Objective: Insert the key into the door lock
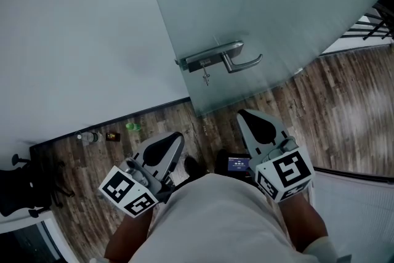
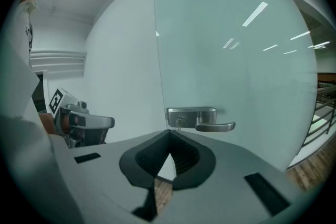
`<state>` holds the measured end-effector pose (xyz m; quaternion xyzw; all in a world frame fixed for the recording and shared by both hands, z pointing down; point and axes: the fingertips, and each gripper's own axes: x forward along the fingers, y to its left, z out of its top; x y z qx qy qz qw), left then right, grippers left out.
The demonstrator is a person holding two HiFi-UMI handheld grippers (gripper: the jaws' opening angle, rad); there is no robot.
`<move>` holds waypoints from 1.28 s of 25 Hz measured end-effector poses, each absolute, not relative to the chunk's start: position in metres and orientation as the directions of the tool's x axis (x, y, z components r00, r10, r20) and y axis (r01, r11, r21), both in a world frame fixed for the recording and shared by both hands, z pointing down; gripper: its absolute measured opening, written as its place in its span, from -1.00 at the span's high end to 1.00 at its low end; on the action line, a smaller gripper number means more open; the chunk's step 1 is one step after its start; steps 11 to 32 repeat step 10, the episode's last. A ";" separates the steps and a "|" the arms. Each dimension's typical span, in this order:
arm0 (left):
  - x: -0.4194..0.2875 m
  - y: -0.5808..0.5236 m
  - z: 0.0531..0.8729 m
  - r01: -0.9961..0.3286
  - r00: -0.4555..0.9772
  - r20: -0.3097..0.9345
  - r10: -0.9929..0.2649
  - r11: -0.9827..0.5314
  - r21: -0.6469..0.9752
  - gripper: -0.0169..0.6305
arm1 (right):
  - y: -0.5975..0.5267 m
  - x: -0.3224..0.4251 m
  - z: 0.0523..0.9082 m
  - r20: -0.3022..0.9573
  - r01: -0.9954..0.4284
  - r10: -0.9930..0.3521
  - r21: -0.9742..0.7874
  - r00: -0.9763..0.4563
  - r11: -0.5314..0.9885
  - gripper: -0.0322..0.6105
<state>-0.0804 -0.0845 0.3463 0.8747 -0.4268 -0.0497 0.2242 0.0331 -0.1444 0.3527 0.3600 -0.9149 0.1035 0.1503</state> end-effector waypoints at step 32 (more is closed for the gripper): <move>-0.086 -0.087 0.345 -0.728 0.628 0.101 -0.772 -0.536 0.429 0.90 | -0.152 0.023 0.349 0.336 -0.681 -0.627 -0.063 -0.703 0.729 0.87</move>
